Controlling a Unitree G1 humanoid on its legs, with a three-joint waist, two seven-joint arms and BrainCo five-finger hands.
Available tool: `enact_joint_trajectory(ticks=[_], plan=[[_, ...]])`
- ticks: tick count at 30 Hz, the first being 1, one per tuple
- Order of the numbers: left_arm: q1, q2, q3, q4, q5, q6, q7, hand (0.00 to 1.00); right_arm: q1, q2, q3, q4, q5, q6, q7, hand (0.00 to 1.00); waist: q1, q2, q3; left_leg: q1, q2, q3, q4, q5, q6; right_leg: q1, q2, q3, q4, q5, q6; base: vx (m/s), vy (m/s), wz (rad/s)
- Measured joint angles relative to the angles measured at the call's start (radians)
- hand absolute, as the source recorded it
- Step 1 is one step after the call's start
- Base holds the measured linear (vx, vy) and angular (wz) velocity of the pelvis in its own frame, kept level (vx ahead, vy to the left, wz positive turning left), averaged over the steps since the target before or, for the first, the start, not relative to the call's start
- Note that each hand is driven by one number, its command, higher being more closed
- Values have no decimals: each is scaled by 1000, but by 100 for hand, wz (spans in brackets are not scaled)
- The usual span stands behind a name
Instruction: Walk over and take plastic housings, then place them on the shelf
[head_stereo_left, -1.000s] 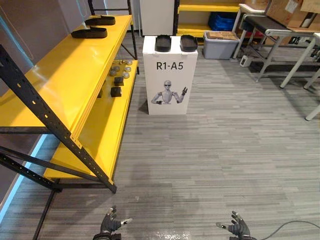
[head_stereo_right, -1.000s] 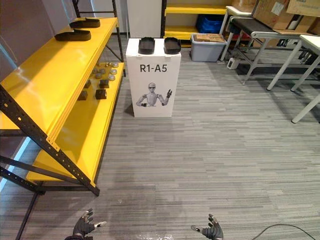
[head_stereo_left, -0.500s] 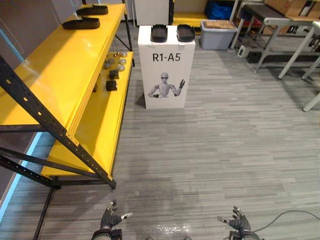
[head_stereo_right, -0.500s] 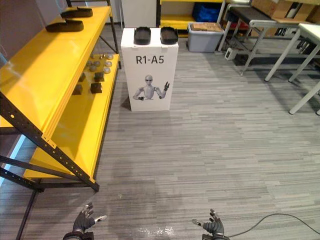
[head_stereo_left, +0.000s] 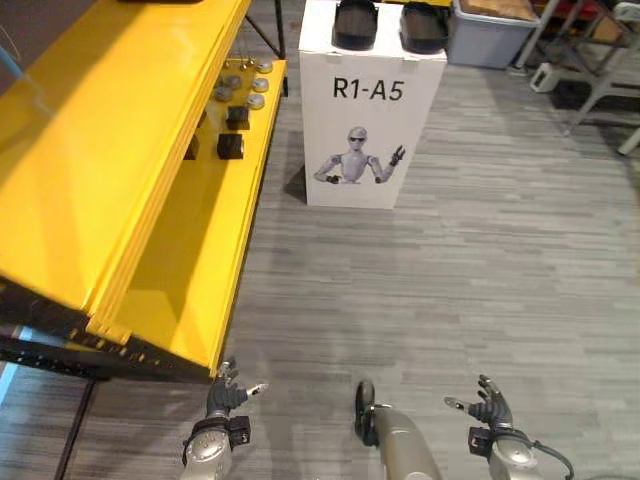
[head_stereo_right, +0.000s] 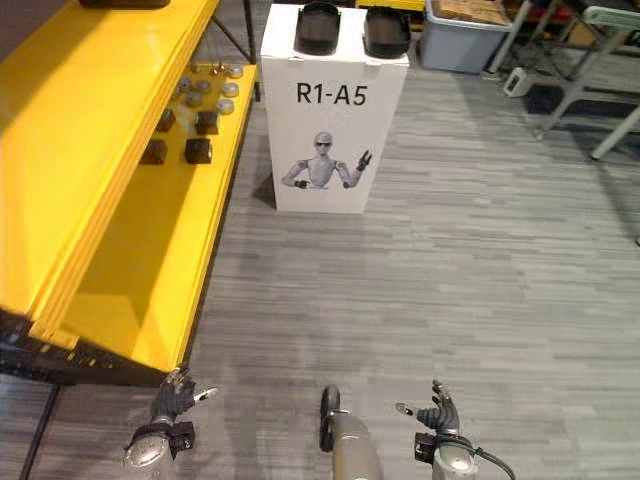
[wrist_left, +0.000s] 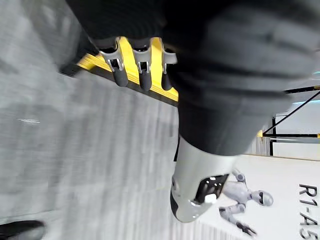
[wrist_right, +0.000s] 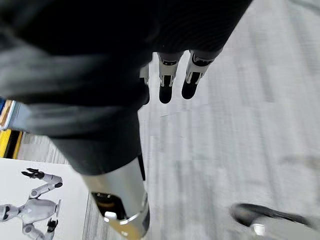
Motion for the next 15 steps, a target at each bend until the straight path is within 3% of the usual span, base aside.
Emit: enact_joint_trajectory(ticks=[2,3,4,6,8,11,12,13,14,15], plan=[[-1,-20,2,3,0,0,4,0,-11,1,22,-2,0,0,-1,0,-1,8,9,-81,26,17,274,169,31,121,35,-6,-65,-41,-22,707,-260,-9],[13,-40,5,-1,-1,-1,3,0,-4,5,44,-5,1,0,-2,0,12,7,13,-153,59,18,497,313,31,253,67,8,-164,-43,-24,666,-205,-26],[21,-50,3,-12,-1,-2,-7,0,16,24,51,-40,2,-1,-5,0,29,5,16,-235,97,53,711,260,43,372,96,28,-248,-46,-29,658,-192,-34],[40,-64,0,-27,-2,-1,-16,0,21,59,52,-84,3,-8,-11,0,60,-16,25,-382,114,108,853,184,60,513,108,75,-343,-54,-41,678,-152,-57],[51,-76,-1,-39,-2,-1,-16,0,18,65,53,-84,9,-11,-11,0,82,-16,27,-485,104,139,808,143,58,581,108,113,-404,-54,-42,560,-54,-62],[82,-80,-1,-43,-2,0,-16,0,13,67,44,-54,17,-10,-12,0,104,-24,38,-574,20,151,426,110,53,685,76,174,-451,-106,-18,497,82,-57],[89,-84,-2,-42,-2,1,-16,0,15,66,29,-38,17,-11,-12,0,103,-22,38,-572,-8,145,266,132,55,711,65,183,-452,-132,-10,497,172,-43],[89,-88,-2,-40,-2,1,-17,0,19,62,8,-4,18,-9,-16,0,104,-11,32,-560,-40,118,47,230,65,745,59,207,-451,-181,10,498,184,-49],[88,-86,0,-36,-2,1,-16,0,20,62,9,14,19,-8,-18,0,109,-17,27,-549,-47,114,48,294,75,755,50,224,-446,-203,14,529,206,-53],[88,-83,-1,-35,-2,1,-16,0,24,67,13,21,20,-6,-18,0,116,-30,14,-545,-77,112,61,317,121,757,27,237,-424,-237,24,554,186,-33]])
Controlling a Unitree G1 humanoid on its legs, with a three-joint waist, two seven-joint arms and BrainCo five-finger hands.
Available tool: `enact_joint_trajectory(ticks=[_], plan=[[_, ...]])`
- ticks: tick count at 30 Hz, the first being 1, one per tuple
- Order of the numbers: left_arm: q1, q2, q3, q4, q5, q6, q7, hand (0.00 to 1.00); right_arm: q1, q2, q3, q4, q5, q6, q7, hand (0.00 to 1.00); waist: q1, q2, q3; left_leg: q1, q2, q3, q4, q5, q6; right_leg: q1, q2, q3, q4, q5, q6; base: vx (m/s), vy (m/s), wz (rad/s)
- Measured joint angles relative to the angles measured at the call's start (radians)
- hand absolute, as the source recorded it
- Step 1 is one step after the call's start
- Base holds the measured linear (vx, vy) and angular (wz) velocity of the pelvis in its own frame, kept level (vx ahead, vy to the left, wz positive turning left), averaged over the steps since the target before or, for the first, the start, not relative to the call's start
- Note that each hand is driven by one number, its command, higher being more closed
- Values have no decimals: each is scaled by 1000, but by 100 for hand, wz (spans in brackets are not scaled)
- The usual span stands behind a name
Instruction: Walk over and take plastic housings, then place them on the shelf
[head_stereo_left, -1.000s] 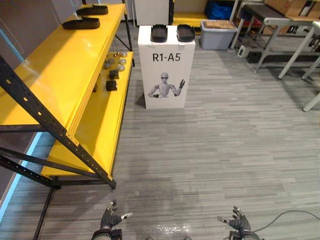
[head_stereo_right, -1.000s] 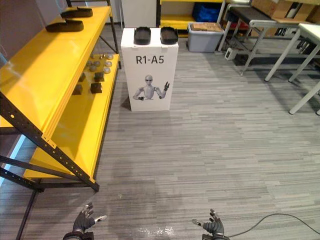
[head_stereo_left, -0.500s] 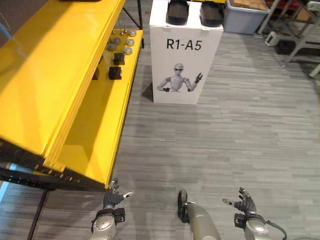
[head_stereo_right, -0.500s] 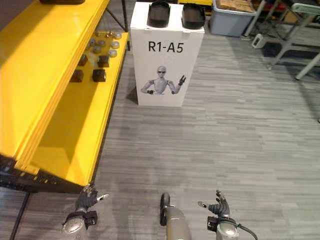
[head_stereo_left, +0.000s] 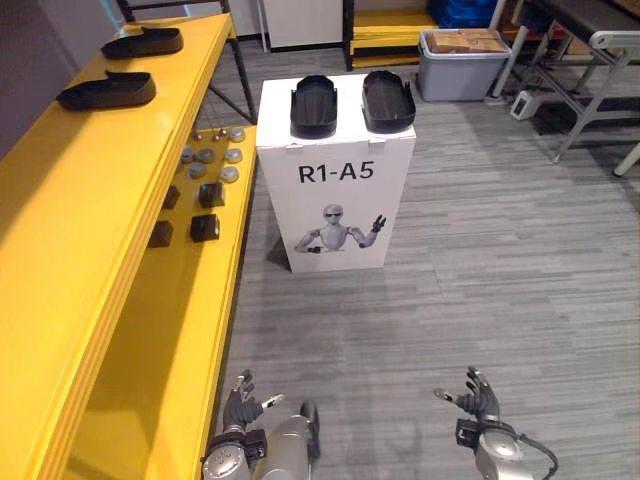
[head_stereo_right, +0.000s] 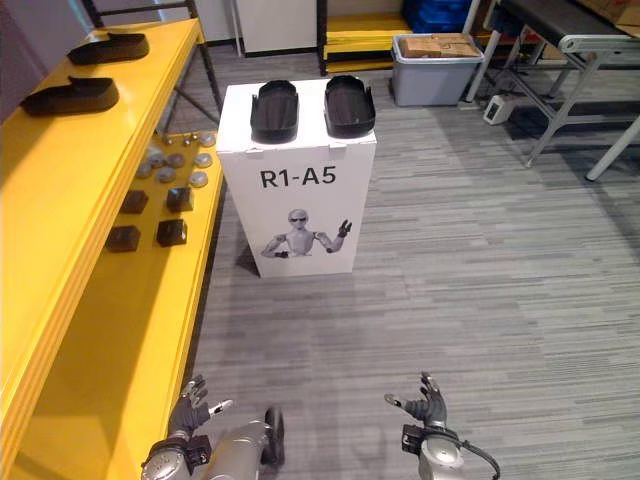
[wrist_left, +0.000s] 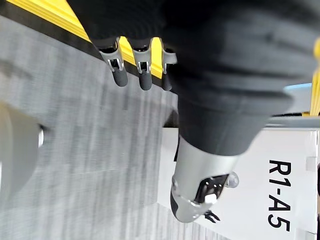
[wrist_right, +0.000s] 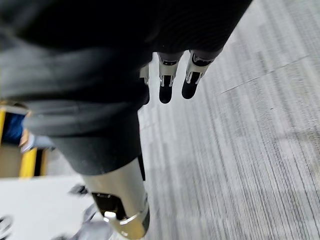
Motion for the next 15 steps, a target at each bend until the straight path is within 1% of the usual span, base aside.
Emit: enact_joint_trajectory(ticks=[1,2,3,4,5,6,7,8,9,10,11,12,13,14,15], plan=[[-19,2,0,3,0,1,0,0,8,-3,-5,2,-1,0,0,0,-5,-21,-7,-22,-34,10,57,-63,53,-33,-38,7,91,-43,18,675,212,-19],[-23,-3,-3,2,1,2,-2,0,4,-7,-5,22,-2,1,1,0,-9,-22,-7,-10,-46,20,76,-94,57,-58,-55,13,176,-55,39,546,162,-7],[-21,-4,-8,3,2,2,-2,0,2,-6,-6,33,-3,3,1,0,-9,-24,-7,11,-54,28,78,-114,66,-78,-63,18,253,-58,46,552,171,-19],[-11,3,-21,6,2,3,-1,0,4,3,-4,45,-3,3,1,0,-9,-32,-9,69,-73,43,72,-147,82,-142,-83,21,471,-42,97,542,171,-16],[-14,12,-39,10,1,6,-1,0,6,14,-3,48,-5,4,3,0,-23,-36,-7,134,-90,41,67,-188,97,-231,-107,20,722,15,210,556,157,-7],[-15,15,-42,11,1,10,-2,0,7,20,-2,49,-5,5,6,0,-24,-38,-6,169,-100,38,64,-206,102,-274,-121,18,842,13,209,548,109,10],[-14,17,-48,17,1,11,-1,0,15,28,0,48,-7,6,13,0,-25,-39,-6,240,-109,33,50,-231,105,-345,-139,6,978,4,192,551,42,10],[-20,14,-50,17,1,11,0,0,19,33,1,47,-8,6,17,0,-26,-39,-6,277,-110,29,35,-238,107,-378,-147,-9,1010,-2,182,631,6,22],[-26,14,-51,15,1,10,1,0,31,41,15,33,-8,6,19,0,-33,-37,-8,353,-106,3,-15,-244,106,-466,-157,-55,1011,-14,159,519,-30,29],[-30,15,-51,14,1,10,1,0,30,44,18,23,-8,6,21,0,-40,-36,-9,376,-99,-11,-35,-245,103,-502,-158,-72,991,-15,158,399,-55,45],[-36,16,-50,12,0,10,1,0,31,50,18,15,-8,5,21,0,-48,-35,-8,404,-84,-25,-56,-250,95,-549,-156,-91,936,-15,158,508,-131,46],[-46,14,-48,16,0,10,1,0,31,50,18,22,-8,5,22,0,-49,-27,-3,449,-56,-44,-80,-261,76,-586,-137,-96,797,-14,157,608,-188,52],[-47,13,-47,22,-1,10,1,0,37,50,18,27,-8,5,22,0,-49,-23,-2,482,-29,-61,-88,-271,59,-594,-115,-73,598,1,150,620,-213,46],[-47,17,-47,24,-1,9,2,0,43,51,18,29,-8,5,23,0,-50,-24,-4,492,-19,-72,-90,-279,46,-593,-101,-53,489,22,145,531,-228,65],[-47,27,-47,38,0,7,3,0,52,45,17,45,-8,6,22,0,-59,-34,-17,509,-5,-97,-92,-303,7,-573,-86,-32,357,183,149,570,-275,63]])
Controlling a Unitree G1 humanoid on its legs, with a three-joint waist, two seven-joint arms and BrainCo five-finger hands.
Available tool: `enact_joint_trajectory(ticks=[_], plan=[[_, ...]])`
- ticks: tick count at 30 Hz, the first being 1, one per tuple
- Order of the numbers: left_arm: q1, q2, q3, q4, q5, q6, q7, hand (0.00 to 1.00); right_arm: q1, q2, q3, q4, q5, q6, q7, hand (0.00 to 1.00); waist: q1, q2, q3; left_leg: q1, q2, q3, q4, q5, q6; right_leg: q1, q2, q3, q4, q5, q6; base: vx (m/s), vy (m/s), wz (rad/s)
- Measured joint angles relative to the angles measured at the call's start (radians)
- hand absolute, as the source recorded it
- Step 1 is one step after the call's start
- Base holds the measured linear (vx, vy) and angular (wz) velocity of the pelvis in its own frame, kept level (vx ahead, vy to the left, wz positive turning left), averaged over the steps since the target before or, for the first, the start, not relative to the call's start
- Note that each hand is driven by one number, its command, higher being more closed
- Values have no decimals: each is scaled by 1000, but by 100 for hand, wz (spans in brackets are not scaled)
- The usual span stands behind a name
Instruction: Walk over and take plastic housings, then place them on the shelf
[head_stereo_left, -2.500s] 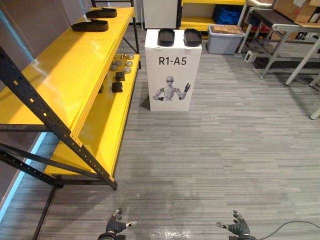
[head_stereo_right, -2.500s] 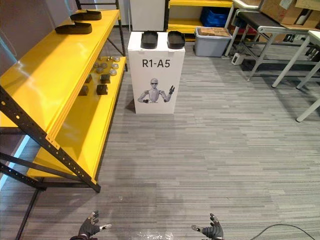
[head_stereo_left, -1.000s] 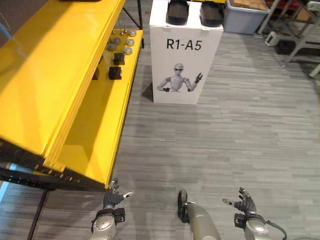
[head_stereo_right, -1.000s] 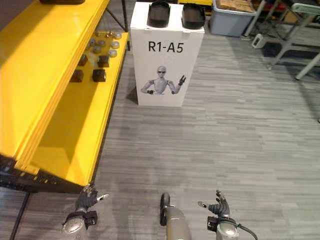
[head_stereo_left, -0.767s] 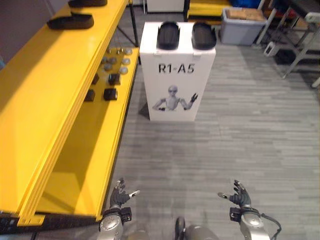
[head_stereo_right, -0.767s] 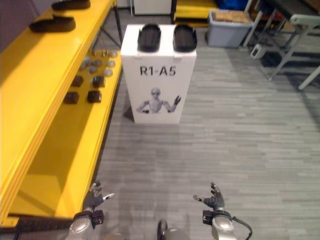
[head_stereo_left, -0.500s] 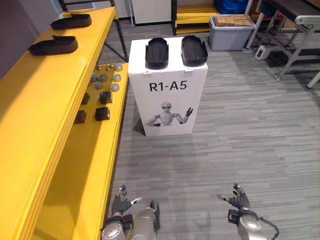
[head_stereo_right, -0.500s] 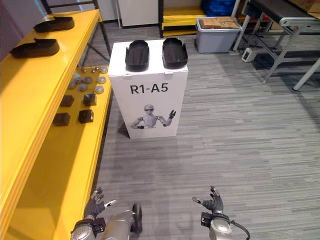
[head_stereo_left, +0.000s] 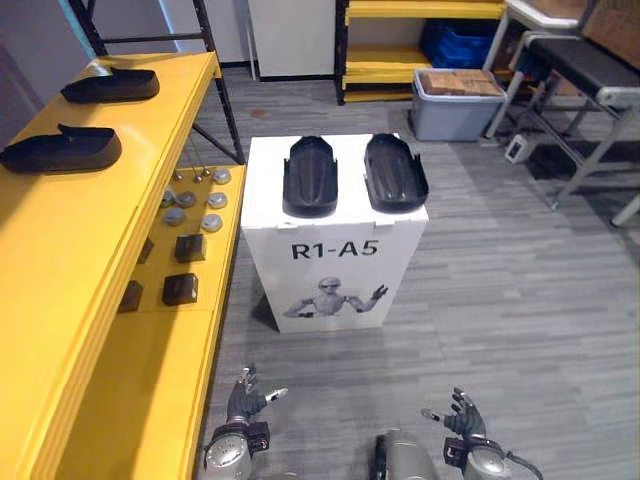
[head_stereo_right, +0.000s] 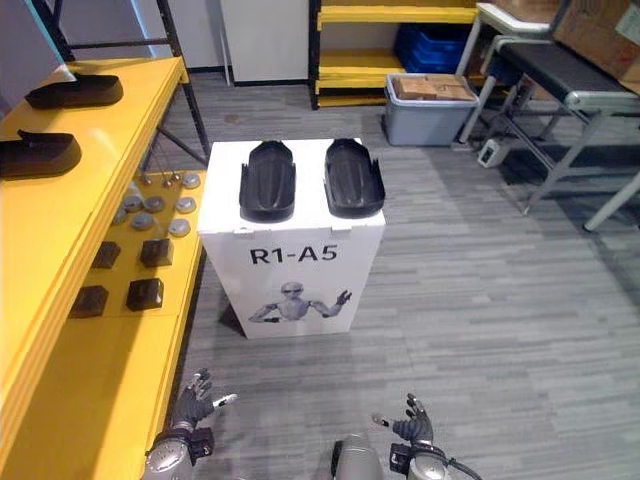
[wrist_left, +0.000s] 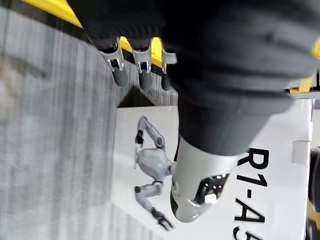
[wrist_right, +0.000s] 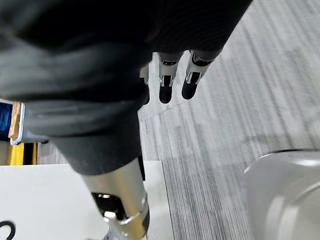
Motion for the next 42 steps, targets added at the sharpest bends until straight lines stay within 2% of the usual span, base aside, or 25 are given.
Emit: enact_joint_trajectory(ticks=[1,2,3,5,6,7,9,12,13,14,15,16,18,23,26,28,32,36,42], plan=[[-5,-7,-1,34,0,1,1,0,-3,-18,-1,37,0,2,0,0,-4,23,-11,12,40,-23,2,-9,-18,8,31,-11,2,63,-62,564,-277,47],[-2,-10,1,37,1,1,0,0,-9,-18,0,37,0,3,-1,0,4,30,-17,6,57,-24,10,0,-33,5,41,-13,13,55,-75,542,-307,13],[4,-20,9,40,4,3,0,0,-15,-16,-2,22,-1,4,-3,0,11,32,-17,-12,64,-21,60,29,-73,5,42,-21,42,30,-96,476,-296,16],[-1,-42,11,39,4,3,0,0,6,-16,4,-12,-1,3,-3,0,6,38,-14,-80,77,-11,275,94,-76,84,36,-62,19,-7,-112,421,-279,49],[-4,-55,13,32,4,3,1,0,29,-14,23,-44,-1,2,-5,0,5,43,-9,-163,112,-1,484,192,-74,167,35,-91,-21,-24,-124,335,-220,52],[0,-62,11,21,4,0,0,0,42,-3,41,-71,1,0,-8,0,18,39,-6,-231,162,45,637,180,-79,232,42,-103,-60,-31,-134,311,-194,39],[0,-62,10,18,2,0,0,0,38,-1,40,-90,4,0,-9,0,20,37,-9,-296,200,100,681,147,-82,288,41,-114,-116,-34,-138,237,-110,10],[3,-62,10,8,0,0,2,0,37,5,27,-100,5,0,-9,0,36,38,-11,-334,229,197,459,135,-77,362,21,-124,-176,-41,-125,228,23,-2],[1,-64,9,10,0,0,2,0,44,6,11,-97,7,0,-11,0,34,40,-12,-326,217,216,301,145,-74,374,14,-129,-173,-48,-112,228,134,17],[-1,-70,9,22,0,-1,2,0,57,-1,-6,-96,10,0,-14,0,28,61,-24,-312,200,208,128,278,-74,376,22,-131,-172,-61,-90,217,159,20],[-1,-72,9,35,0,-1,3,0,58,-5,-18,-88,10,0,-15,0,23,78,-32,-301,199,205,96,283,-77,376,32,-130,-175,-71,-77,237,251,22],[-7,-54,9,72,0,0,7,0,52,-1,-27,-60,17,1,-20,0,13,55,-33,-257,163,200,13,271,-82,381,10,-115,-178,-78,-66,183,219,10],[3,-35,9,80,0,1,13,0,54,4,-37,-61,27,0,-22,0,14,32,-40,-223,126,224,-55,287,-69,385,-20,-95,-199,-77,-52,159,181,-7],[27,4,10,101,2,1,19,0,59,1,-73,-84,27,0,-31,0,9,33,-58,-161,81,264,-186,333,-59,387,-42,-53,-235,-70,-36,78,101,-15],[44,14,10,100,5,1,17,0,83,-5,-138,-227,26,1,-46,0,4,33,-61,-126,77,278,-258,361,-67,380,-30,-34,-238,-68,-33,37,10,-14],[66,13,9,100,7,1,7,0,100,-24,-179,-381,25,0,-58,0,-19,30,-68,-123,76,279,-291,373,-69,367,-25,-30,-240,-67,-34,24,-2,-10],[94,14,9,99,38,1,-8,0,109,-59,-252,-543,10,-7,-70,0,-35,31,-80,-109,74,305,-322,377,-72,352,-20,-1,-245,-66,-33,39,21,-19],[108,24,9,94,43,1,-10,0,106,-80,-270,-644,-19,-9,-83,0,-46,31,-82,-109,71,304,-331,377,-72,348,-20,4,-247,-64,-29,30,13,-6],[112,26,7,94,43,-1,-30,0,-14,-200,-250,-711,-22,-43,-97,0,-43,34,-86,-126,68,302,-334,377,-72,324,-20,19,-248,-55,-25,-2,8,-5]])
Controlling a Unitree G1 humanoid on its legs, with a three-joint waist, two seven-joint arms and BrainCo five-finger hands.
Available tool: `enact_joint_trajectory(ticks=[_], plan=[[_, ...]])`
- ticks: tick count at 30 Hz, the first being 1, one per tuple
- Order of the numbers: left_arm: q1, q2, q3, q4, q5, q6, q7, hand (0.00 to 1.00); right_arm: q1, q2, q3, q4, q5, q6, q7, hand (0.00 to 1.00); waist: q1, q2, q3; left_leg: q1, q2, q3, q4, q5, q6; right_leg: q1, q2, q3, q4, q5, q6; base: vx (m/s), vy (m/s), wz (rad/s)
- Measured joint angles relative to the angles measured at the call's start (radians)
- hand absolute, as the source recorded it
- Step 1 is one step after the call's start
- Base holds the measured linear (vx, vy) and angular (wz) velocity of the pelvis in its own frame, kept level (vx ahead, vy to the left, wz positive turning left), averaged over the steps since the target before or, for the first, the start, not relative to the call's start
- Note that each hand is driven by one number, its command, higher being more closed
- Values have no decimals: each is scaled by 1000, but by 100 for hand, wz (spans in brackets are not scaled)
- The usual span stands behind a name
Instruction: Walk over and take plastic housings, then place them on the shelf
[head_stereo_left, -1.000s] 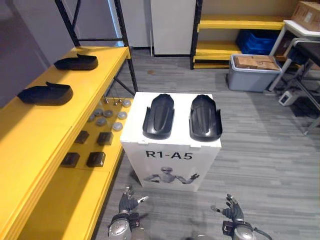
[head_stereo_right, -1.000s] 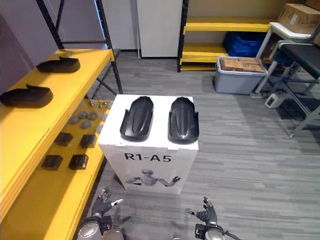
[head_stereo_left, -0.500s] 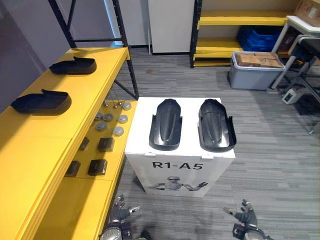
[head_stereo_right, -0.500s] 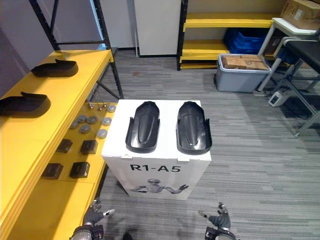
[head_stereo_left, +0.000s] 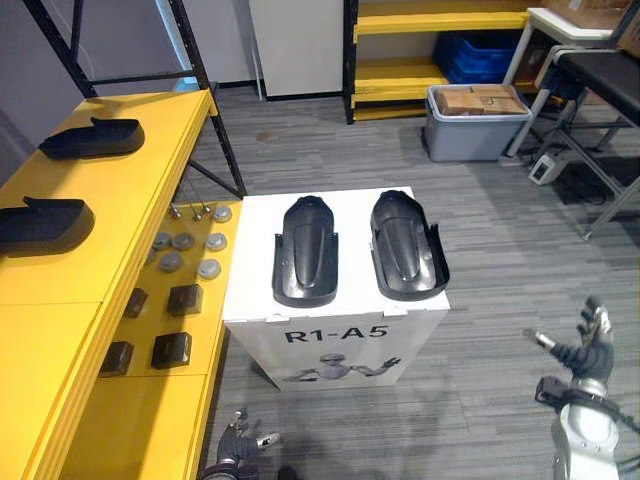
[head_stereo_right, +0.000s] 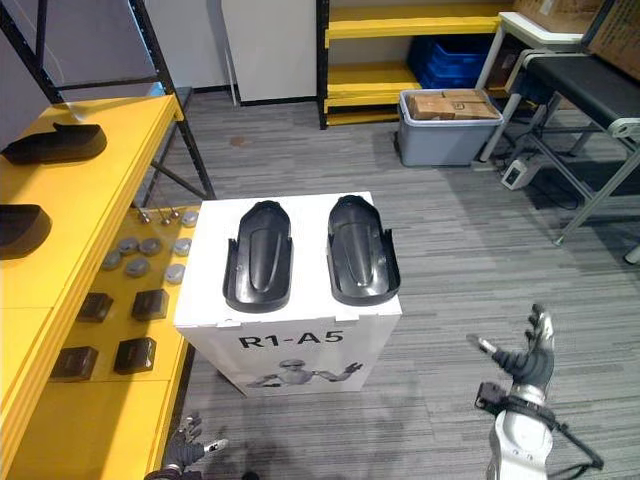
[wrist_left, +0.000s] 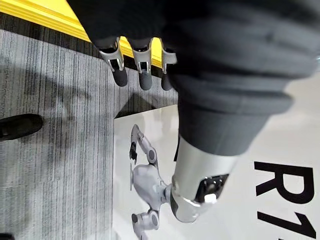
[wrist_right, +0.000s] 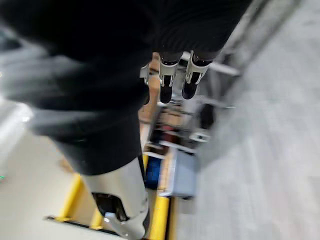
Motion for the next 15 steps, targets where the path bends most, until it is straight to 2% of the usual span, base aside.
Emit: enact_joint_trajectory(ticks=[3,8,15], plan=[[1,4,-23,1,0,-2,-3,0,-88,-69,75,29,0,-17,-1,0,4,4,-3,-10,0,-2,0,3,5,-3,0,0,-19,17,2,-23,10,-1],[1,5,-70,3,0,-5,-15,0,-228,-122,179,184,-22,-18,-6,0,18,5,-3,-19,-10,-12,-5,13,18,-3,-8,-6,-35,34,7,-52,29,6],[4,2,-89,4,-3,-8,-12,0,-411,-130,245,393,-90,28,-45,0,32,18,15,-57,-30,-60,-8,35,33,-12,-26,-49,-52,45,13,-73,36,18]])
